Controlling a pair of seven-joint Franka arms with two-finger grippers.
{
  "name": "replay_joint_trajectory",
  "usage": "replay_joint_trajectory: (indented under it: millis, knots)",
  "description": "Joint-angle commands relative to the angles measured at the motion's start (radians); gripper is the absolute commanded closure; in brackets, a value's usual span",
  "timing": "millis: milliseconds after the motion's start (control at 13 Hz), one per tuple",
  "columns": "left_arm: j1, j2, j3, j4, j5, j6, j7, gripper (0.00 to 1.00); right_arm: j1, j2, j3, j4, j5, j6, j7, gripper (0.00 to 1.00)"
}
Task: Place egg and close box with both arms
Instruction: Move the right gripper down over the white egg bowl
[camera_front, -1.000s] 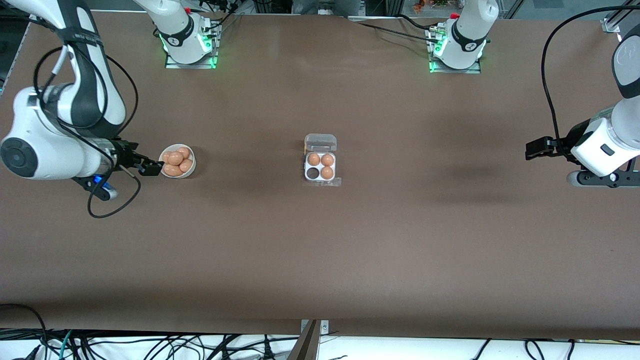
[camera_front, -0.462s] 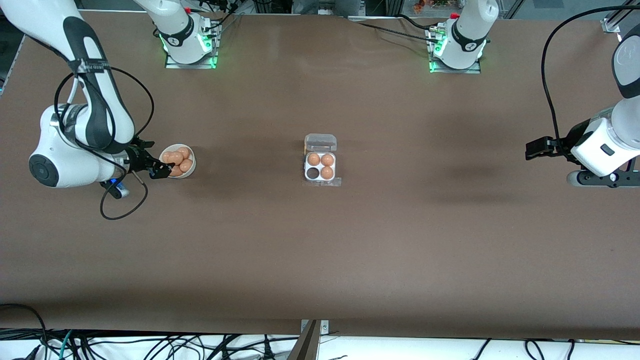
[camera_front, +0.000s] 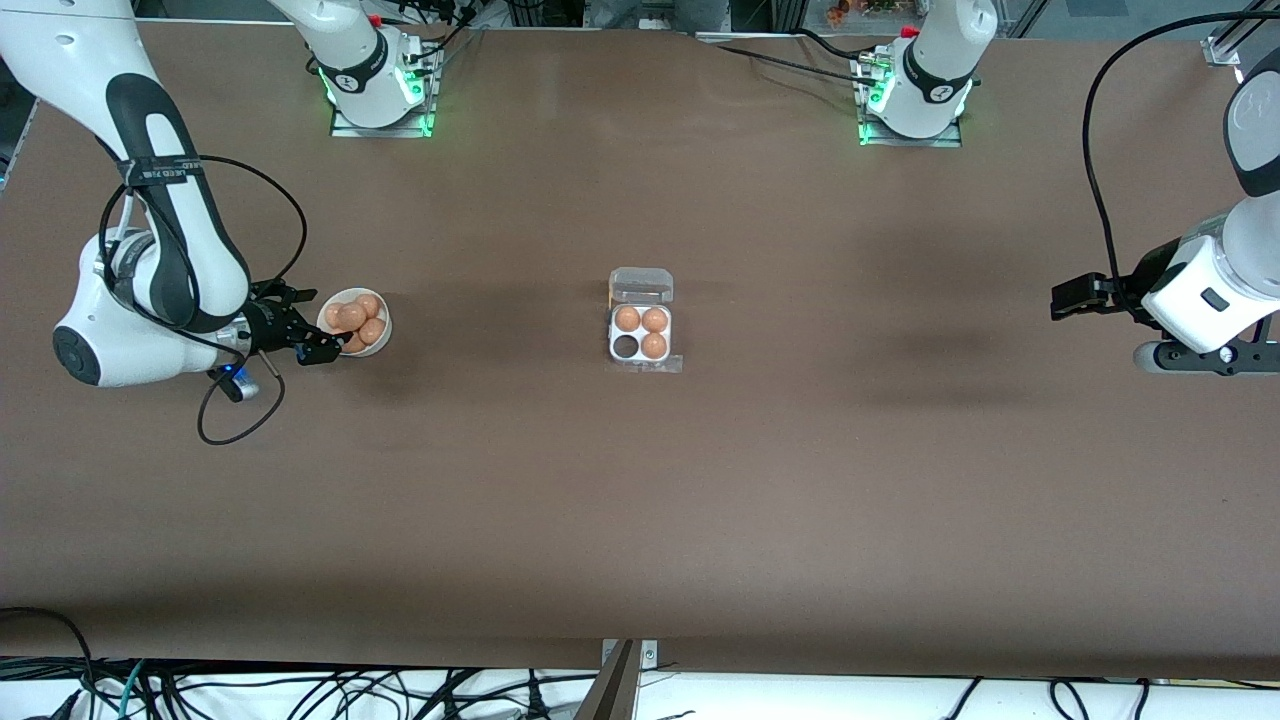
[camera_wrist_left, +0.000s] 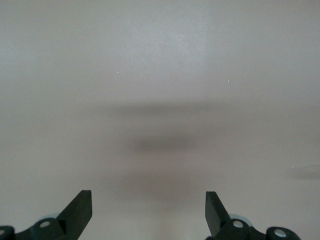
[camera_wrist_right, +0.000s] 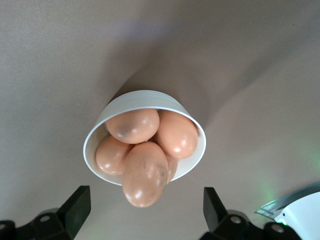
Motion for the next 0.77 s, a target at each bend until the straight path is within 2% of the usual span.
replay_joint_trajectory:
  millis: [0,692]
  knots:
    - [-0.001,0.003,0.001,0.018,-0.016,-0.014,0.004,0.0,-0.007,0.013,0.007,-0.009,0.019,0.006,-0.021,0.0]
    - [-0.001,0.003,0.001,0.015,-0.016,-0.013,0.004,0.0,-0.004,0.043,0.015,-0.01,0.02,0.013,-0.056,0.0]
